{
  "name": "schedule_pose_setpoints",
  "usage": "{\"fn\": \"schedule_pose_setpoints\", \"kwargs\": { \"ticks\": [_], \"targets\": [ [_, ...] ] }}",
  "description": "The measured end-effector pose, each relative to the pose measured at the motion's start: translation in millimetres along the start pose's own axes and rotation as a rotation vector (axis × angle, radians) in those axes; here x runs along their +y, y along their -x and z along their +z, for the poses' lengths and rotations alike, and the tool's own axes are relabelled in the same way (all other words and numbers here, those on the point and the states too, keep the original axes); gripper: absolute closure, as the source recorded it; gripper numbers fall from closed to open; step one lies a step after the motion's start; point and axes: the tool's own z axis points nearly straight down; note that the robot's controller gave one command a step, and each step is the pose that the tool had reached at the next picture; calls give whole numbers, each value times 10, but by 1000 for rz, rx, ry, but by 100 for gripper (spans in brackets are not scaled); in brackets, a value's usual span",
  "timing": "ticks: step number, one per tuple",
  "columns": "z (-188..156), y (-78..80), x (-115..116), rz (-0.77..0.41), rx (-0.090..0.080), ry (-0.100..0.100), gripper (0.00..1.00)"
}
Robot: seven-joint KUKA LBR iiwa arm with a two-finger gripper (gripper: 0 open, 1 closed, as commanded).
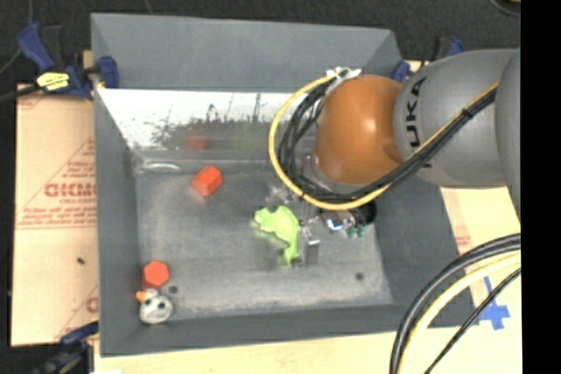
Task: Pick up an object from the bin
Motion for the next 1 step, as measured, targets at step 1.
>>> {"fn": "schedule_pose_setpoints", "kwargs": {
  "ticks": [1],
  "targets": [
    [574,195,45,34,3,6,0]
  ]
}}
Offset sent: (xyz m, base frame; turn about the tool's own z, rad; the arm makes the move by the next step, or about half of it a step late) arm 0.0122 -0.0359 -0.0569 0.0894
